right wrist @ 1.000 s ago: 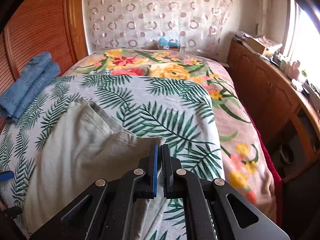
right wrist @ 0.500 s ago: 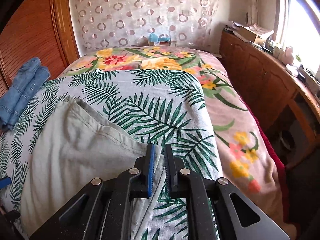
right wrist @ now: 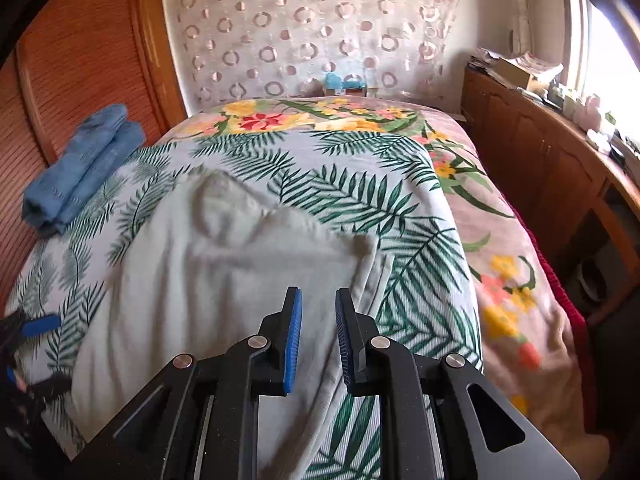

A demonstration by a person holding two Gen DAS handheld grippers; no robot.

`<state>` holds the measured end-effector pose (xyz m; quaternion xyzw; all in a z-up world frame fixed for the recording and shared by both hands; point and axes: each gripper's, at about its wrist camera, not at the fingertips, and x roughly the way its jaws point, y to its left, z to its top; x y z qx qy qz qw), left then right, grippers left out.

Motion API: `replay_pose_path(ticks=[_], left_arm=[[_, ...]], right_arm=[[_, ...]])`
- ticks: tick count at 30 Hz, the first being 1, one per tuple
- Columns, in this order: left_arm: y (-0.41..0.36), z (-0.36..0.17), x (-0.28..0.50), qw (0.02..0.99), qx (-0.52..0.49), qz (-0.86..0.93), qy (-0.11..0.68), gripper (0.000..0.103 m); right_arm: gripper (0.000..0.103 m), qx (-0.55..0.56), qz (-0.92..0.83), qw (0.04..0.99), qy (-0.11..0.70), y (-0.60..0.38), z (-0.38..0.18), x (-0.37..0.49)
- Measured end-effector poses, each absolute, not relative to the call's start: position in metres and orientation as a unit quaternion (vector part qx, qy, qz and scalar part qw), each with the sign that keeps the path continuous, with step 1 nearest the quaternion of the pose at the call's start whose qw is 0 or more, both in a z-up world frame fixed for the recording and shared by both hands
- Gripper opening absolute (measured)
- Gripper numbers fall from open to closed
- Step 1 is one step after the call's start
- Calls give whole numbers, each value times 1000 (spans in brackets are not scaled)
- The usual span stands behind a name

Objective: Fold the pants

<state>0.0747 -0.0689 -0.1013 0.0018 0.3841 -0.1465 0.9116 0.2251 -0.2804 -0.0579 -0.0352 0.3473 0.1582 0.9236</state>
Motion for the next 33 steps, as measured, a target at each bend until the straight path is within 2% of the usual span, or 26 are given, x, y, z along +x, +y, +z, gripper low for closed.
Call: replay_pose_path(ticks=[11, 21, 24, 33], left_arm=[[-71, -104, 76, 909, 7, -145, 390, 85], [-72, -104, 75, 910, 9, -146, 389, 85], [-72, -104, 75, 910, 9, -147, 387, 85], [-70, -104, 75, 910, 4, -148, 387, 85]], right_arm=[[17, -1, 145, 910, 388, -294, -73, 286], [17, -24, 125, 912, 391, -280, -68, 305], [4, -34, 118, 916, 382, -281, -67, 298], [4, -36, 100, 920, 376, -281, -67, 288]])
